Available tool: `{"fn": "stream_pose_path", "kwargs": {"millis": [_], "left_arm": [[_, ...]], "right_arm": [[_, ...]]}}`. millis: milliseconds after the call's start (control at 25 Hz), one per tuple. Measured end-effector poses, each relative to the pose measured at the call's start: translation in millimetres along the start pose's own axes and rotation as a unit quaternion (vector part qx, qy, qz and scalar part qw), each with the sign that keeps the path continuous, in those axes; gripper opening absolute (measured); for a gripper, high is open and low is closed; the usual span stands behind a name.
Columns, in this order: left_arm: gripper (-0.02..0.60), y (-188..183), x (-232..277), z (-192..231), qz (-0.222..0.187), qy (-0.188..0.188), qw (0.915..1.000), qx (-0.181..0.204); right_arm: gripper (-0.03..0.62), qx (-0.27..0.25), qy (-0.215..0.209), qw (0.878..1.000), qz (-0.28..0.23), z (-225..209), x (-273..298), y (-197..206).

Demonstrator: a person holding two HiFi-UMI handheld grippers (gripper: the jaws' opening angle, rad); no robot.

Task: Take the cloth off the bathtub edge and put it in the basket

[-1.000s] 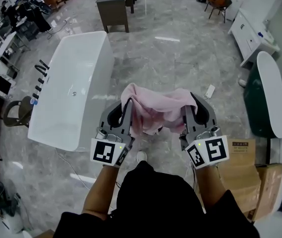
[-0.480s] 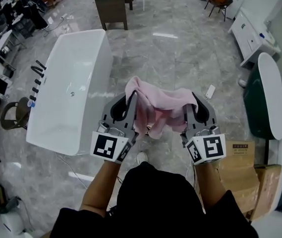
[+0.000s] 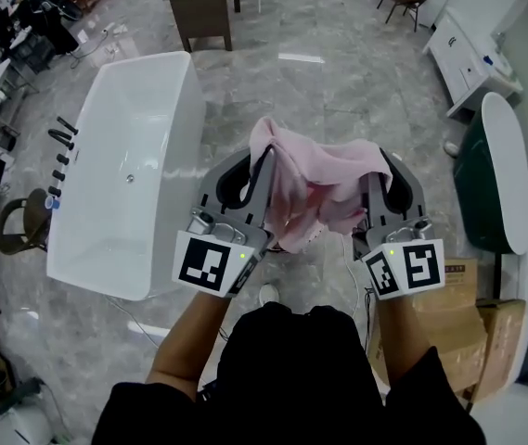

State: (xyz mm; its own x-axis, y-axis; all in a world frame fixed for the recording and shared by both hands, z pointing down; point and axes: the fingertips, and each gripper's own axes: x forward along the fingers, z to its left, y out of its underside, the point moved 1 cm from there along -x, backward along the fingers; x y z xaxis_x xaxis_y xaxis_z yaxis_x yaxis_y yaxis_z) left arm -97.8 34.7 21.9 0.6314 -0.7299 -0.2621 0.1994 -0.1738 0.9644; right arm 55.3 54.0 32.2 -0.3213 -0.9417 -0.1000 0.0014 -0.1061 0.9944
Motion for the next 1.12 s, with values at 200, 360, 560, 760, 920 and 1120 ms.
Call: {"fn": "stream_pose_path", "kwargs": {"millis": [200, 360, 560, 760, 920, 1120], "left_arm": [[0.02, -13, 16, 6, -0.029, 0.019, 0.9993, 0.011], [0.02, -7, 24, 11, -0.011, 0.015, 0.9998, -0.001], [0.02, -6, 25, 17, -0.016, 0.004, 0.9999, 0.005], [0.02, 14, 34, 18, 0.001, -0.009, 0.9999, 0.014], [0.02, 45, 43, 14, 0.034, -0.005, 0.9992, 0.02], [0.02, 90, 57, 5, 0.068, -0.003, 0.9976, 0.012]], "right_arm": [[0.046, -0.047, -0.001, 0.999, -0.004, 1, 23, -18], [0.046, -0.042, 0.001, 0.999, -0.012, -3, 36, -31], [0.046, -0.038, -0.013, 0.999, -0.026, -1, 49, -36], [0.046, -0.012, -0.027, 1.0, -0.01, -11, 55, -8], [0.046, 0.002, -0.041, 0.999, 0.019, -18, 61, 25], [0.046, 0.017, -0.052, 0.997, 0.05, -34, 62, 64]]}}
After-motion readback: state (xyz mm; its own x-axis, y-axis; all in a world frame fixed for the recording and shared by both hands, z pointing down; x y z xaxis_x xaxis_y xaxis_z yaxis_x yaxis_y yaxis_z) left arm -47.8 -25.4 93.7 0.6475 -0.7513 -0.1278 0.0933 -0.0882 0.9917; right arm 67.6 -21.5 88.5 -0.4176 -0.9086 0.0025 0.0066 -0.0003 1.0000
